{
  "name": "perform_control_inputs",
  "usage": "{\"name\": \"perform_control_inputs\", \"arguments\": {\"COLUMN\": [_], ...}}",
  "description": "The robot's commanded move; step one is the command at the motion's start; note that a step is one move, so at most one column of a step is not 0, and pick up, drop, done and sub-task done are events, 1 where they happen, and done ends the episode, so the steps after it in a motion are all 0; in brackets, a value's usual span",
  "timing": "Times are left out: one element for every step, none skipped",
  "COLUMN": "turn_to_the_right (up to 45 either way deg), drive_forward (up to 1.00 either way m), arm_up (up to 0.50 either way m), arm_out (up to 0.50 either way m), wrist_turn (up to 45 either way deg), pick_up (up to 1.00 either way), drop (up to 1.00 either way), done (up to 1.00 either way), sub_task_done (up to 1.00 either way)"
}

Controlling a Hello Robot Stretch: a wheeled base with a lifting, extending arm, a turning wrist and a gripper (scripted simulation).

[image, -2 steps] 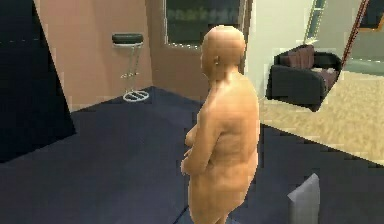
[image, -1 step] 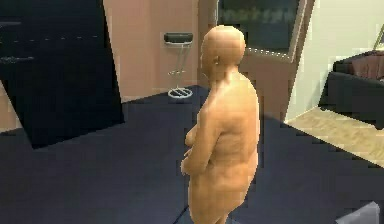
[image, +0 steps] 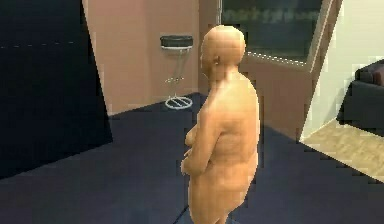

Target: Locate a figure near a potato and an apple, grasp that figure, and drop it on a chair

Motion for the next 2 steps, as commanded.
{"name": "perform_control_inputs", "arguments": {"turn_to_the_right": [45.0,45.0], "drive_forward": [0.00,0.00], "arm_up": [0.00,0.00], "arm_out": [0.00,0.00], "wrist_turn": [0.0,0.0], "pick_up": [0.00,0.00], "drop": [0.00,0.00], "done": [0.00,0.00], "sub_task_done": [0.00,0.00]}}
